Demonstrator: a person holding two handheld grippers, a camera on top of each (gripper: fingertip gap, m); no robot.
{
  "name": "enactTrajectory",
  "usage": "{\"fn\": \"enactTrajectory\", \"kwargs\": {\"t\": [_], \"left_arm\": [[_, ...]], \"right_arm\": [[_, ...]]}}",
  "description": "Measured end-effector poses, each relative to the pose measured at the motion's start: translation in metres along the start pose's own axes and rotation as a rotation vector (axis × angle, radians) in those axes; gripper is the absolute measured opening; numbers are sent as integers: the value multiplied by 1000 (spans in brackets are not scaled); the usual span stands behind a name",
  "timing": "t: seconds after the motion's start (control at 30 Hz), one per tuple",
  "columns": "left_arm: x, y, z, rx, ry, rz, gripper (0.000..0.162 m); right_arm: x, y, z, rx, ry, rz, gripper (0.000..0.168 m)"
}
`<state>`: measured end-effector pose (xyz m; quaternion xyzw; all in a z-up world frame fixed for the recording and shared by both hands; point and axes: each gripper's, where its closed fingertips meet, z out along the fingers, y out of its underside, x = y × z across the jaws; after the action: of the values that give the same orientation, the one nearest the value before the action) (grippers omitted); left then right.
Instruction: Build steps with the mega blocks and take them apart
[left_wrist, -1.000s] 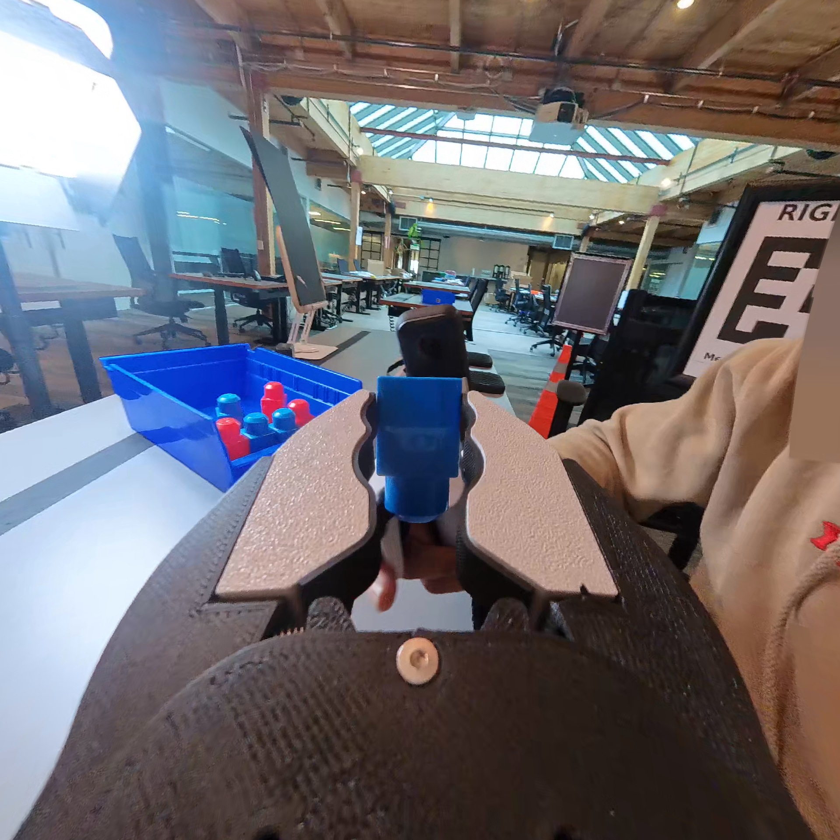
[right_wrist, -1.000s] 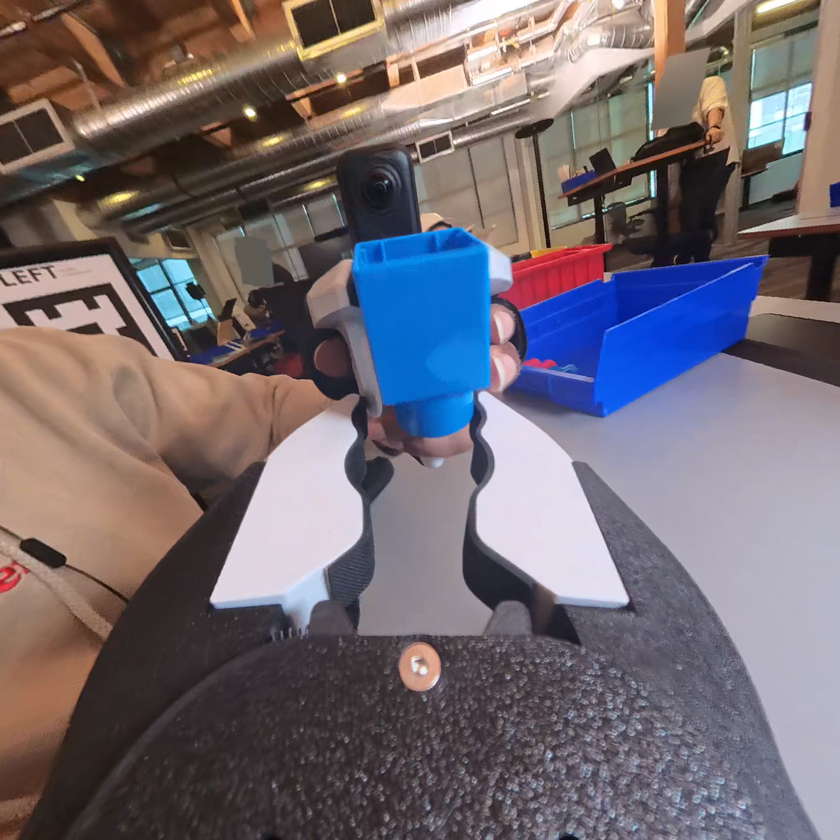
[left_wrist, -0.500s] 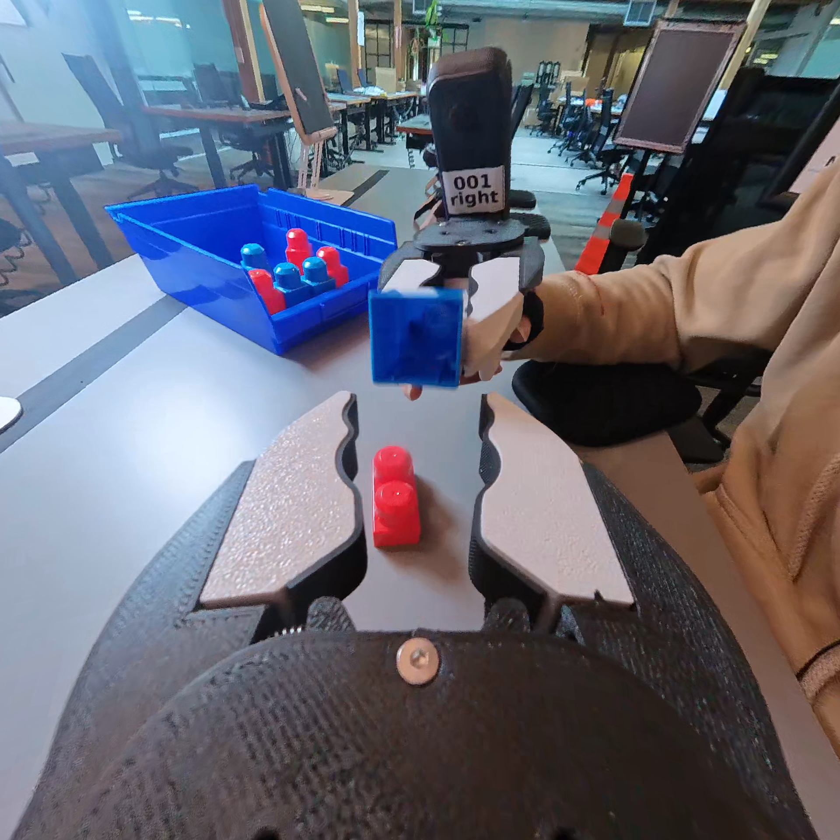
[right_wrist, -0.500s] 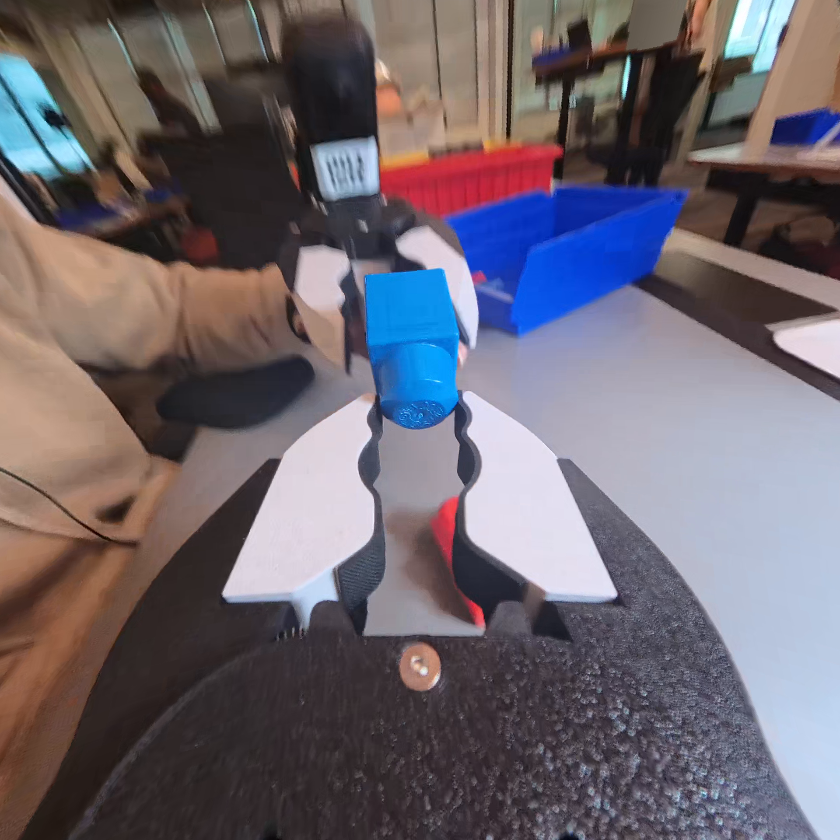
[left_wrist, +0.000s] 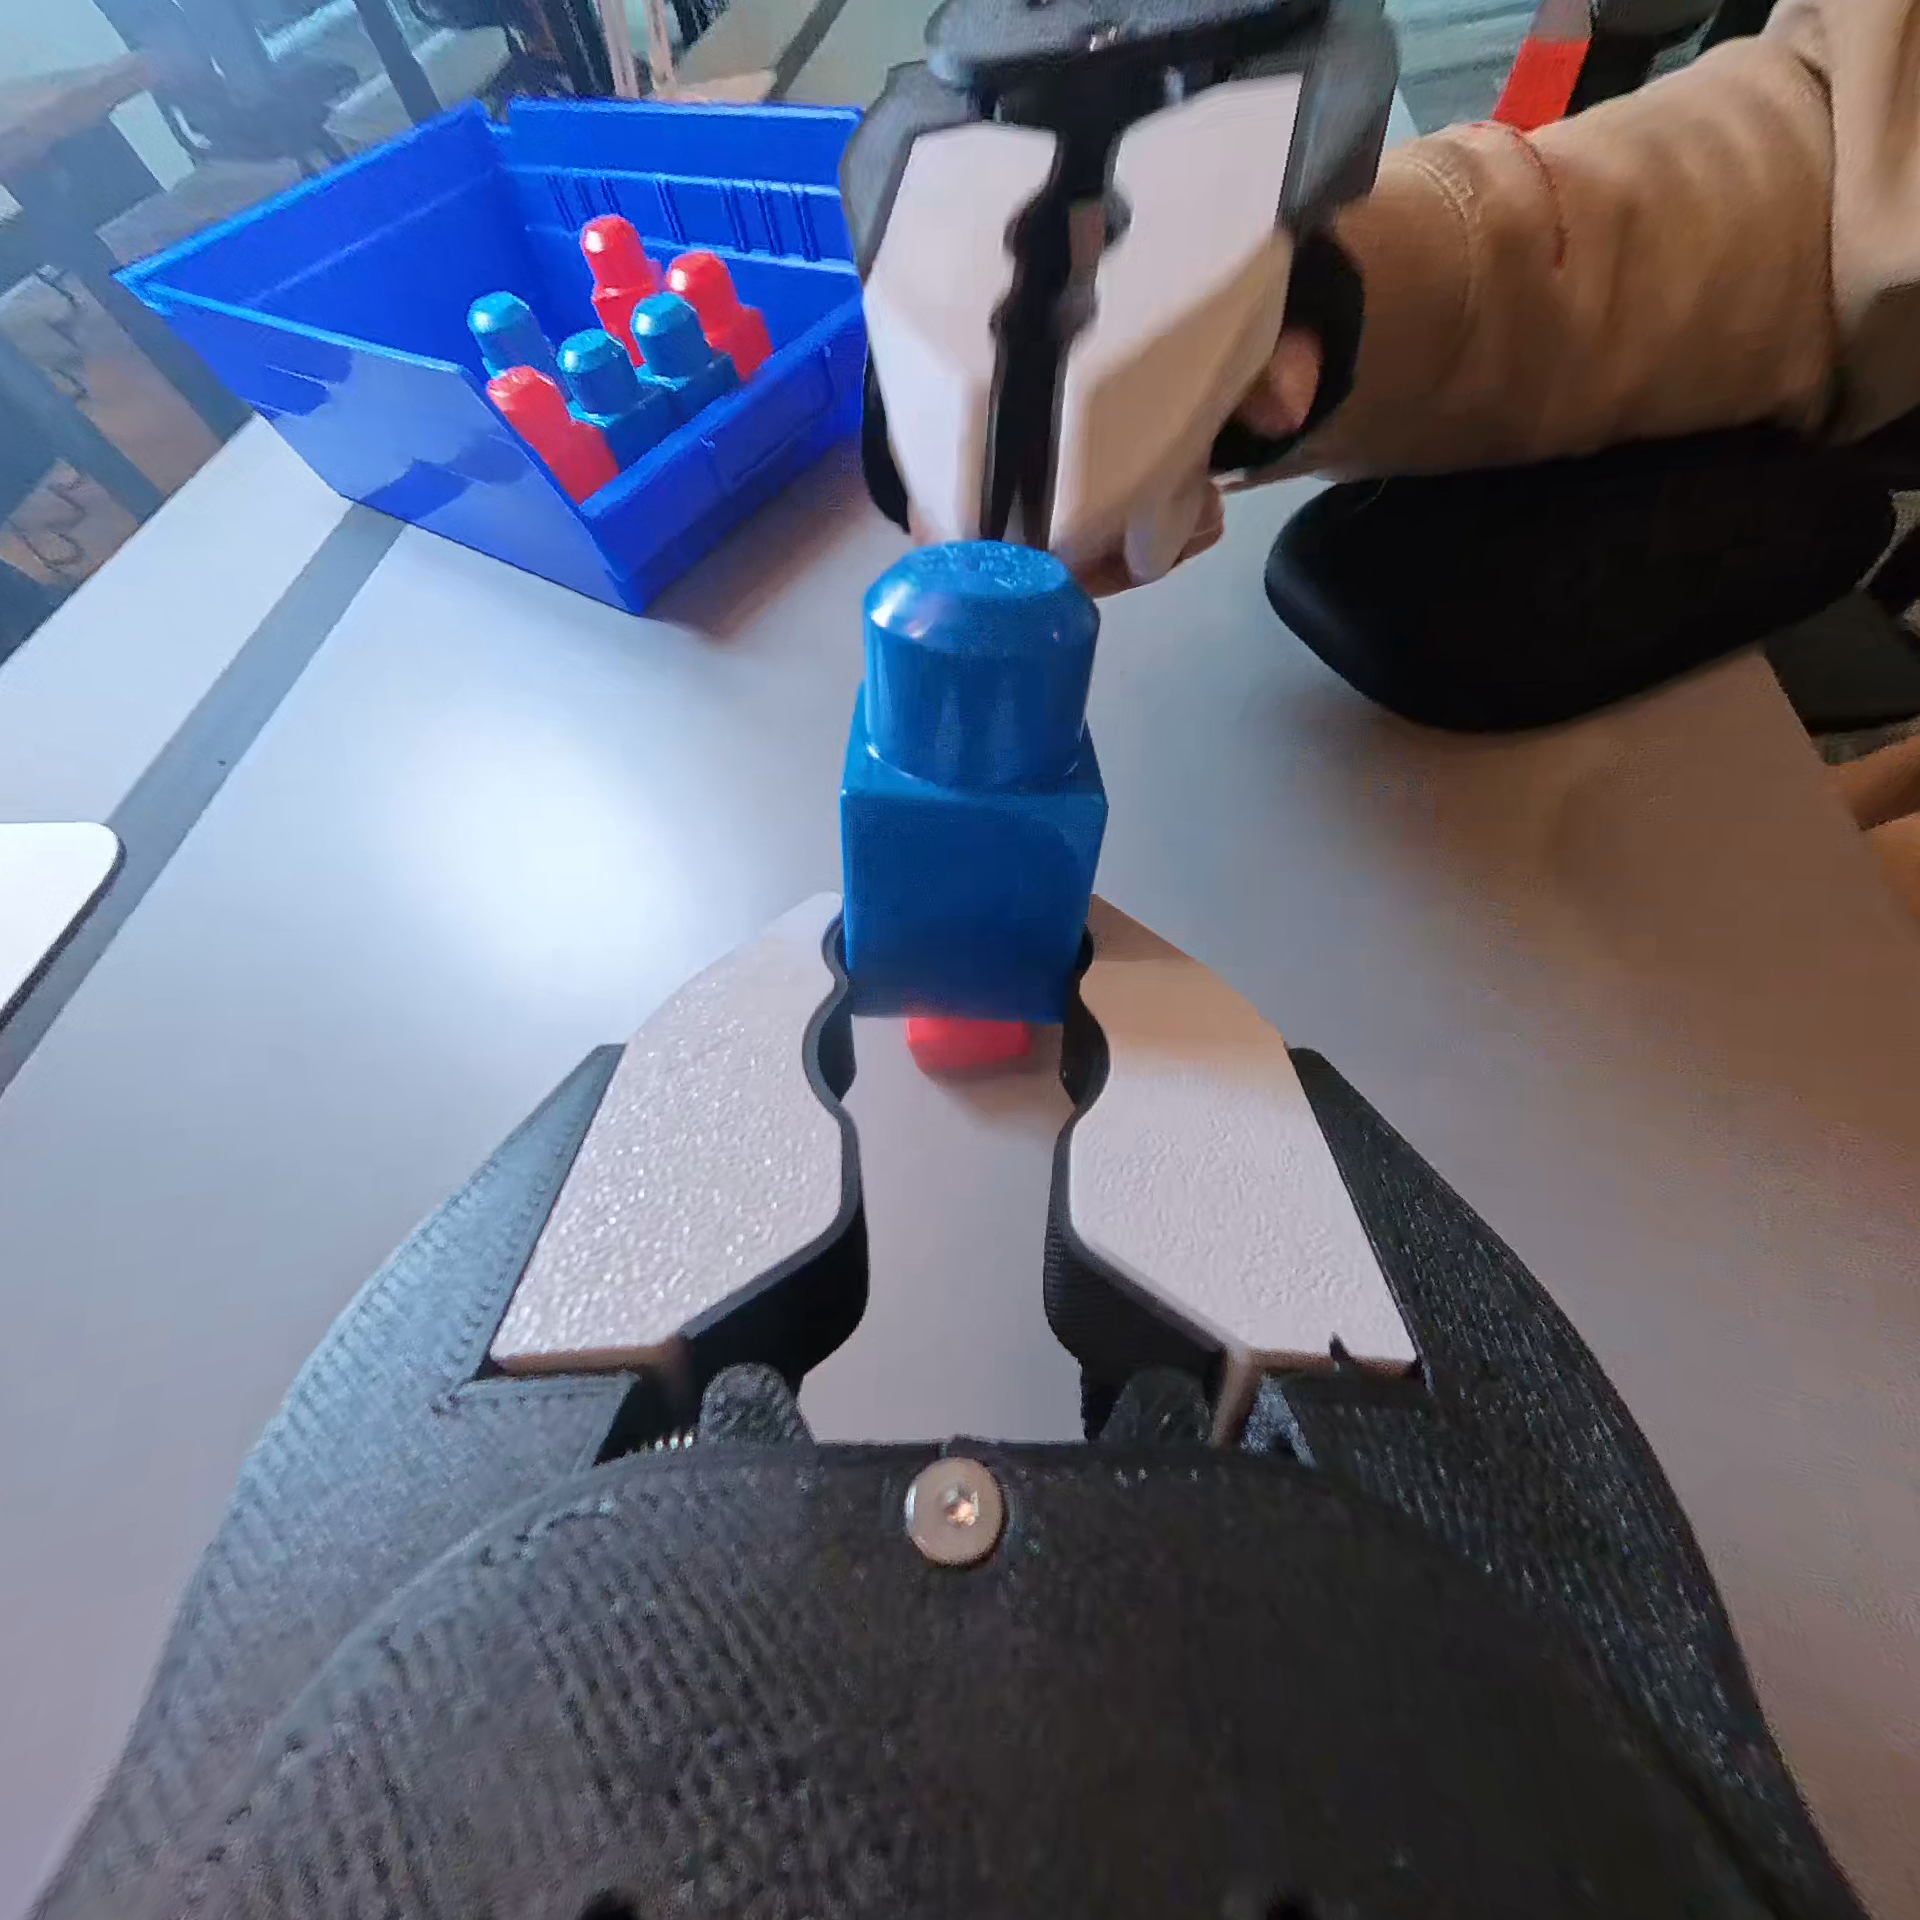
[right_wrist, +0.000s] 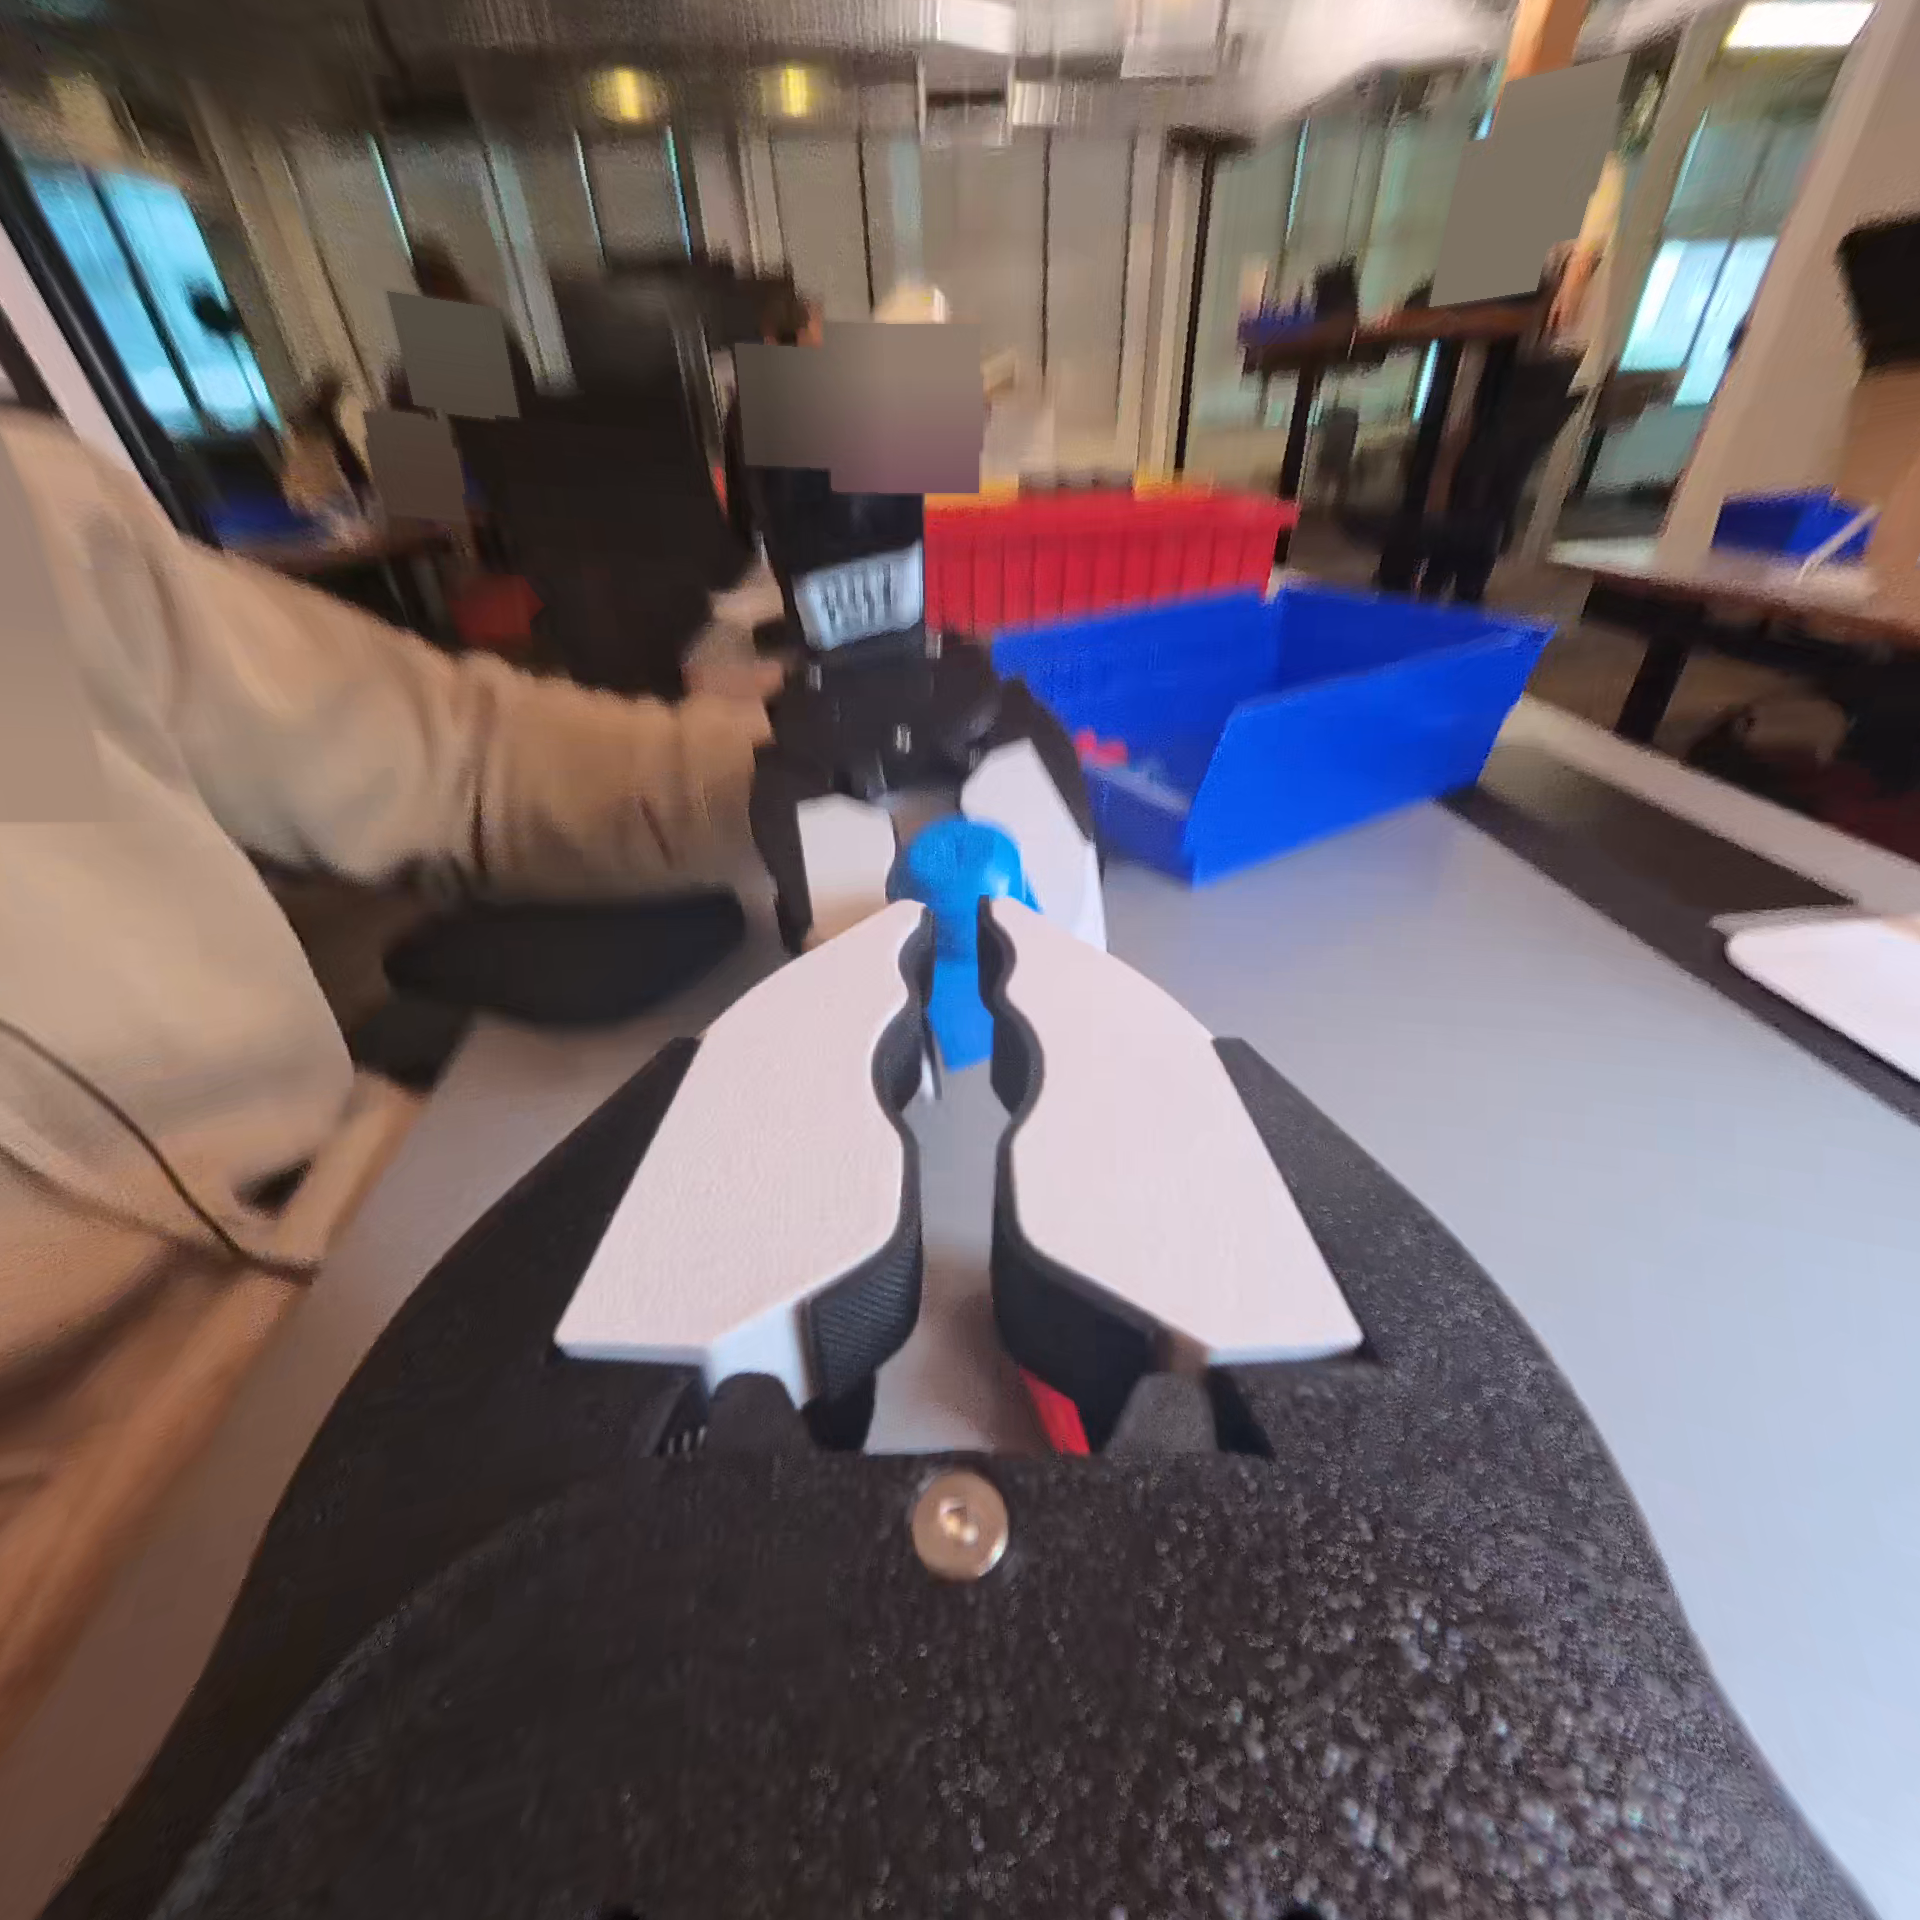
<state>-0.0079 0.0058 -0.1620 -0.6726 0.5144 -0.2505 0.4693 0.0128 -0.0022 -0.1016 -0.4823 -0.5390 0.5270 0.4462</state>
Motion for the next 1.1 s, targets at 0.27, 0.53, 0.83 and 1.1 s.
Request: {"fn": "enactTrajectory", "kwargs": {"t": [0.27, 0.53, 0.83, 1.1], "left_arm": [[7, -12, 11, 120, 46, -125, 36], [9, 0, 25, -6, -30, -71, 40], [10, 66, 51, -337, -50, -111, 75], [-2, 62, 63, -384, -85, -92, 36]], "right_arm": [[7, 7, 3, -39, 42, -8, 55], [2, 15, 4, -102, 28, -59, 37], [57, 4, -25, -2, 244, 18, 38], [47, 6, -20, -25, 190, 2, 38]]}}
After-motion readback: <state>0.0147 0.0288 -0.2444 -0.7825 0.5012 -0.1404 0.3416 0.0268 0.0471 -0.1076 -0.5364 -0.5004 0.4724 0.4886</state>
